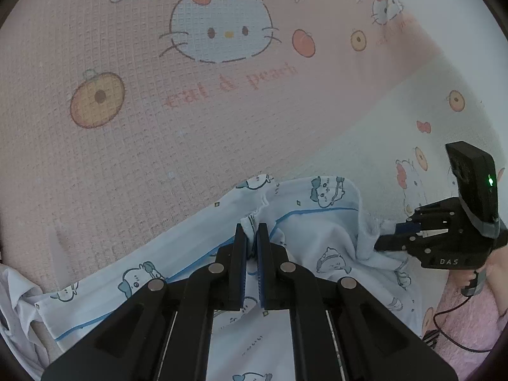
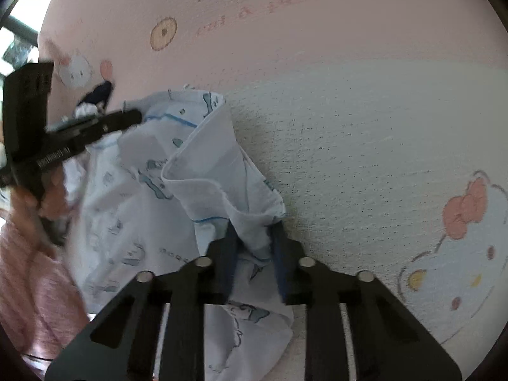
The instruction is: Fold clothes
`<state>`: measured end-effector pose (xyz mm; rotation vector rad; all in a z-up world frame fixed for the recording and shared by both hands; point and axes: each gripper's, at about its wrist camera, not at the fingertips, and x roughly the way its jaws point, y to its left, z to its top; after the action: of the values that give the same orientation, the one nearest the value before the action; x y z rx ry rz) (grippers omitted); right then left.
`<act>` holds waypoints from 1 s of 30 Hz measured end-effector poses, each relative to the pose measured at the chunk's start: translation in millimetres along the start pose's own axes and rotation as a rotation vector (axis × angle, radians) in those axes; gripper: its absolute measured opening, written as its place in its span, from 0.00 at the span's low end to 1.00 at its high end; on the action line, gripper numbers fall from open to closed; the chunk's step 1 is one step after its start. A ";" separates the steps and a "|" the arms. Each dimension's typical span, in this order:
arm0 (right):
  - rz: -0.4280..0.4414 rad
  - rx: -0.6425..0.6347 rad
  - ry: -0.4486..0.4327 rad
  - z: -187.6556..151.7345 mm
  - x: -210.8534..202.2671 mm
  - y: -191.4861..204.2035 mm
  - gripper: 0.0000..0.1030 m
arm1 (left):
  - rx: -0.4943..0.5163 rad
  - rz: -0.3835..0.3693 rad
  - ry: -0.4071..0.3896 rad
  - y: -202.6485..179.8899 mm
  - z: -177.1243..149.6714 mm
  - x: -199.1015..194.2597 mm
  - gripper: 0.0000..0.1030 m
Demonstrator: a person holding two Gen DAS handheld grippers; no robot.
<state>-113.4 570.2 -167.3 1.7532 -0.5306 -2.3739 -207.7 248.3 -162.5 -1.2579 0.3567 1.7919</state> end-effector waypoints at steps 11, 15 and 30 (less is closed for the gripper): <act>-0.013 0.255 -0.239 -17.4 -98.1 -76.8 0.03 | 0.148 -0.055 -0.110 -53.2 50.7 0.4 0.05; 0.030 0.443 -0.236 -30.0 -96.8 -120.0 0.03 | 0.180 -0.019 0.022 -54.6 73.3 63.7 0.07; -0.096 0.255 -0.256 7.4 -65.2 -59.5 0.23 | 0.126 0.047 -0.018 -40.9 14.1 0.2 0.17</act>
<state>-94.7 647.6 -128.6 1.6059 -0.8351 -2.7227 -184.0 280.8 -146.5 -1.1526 0.4848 1.7902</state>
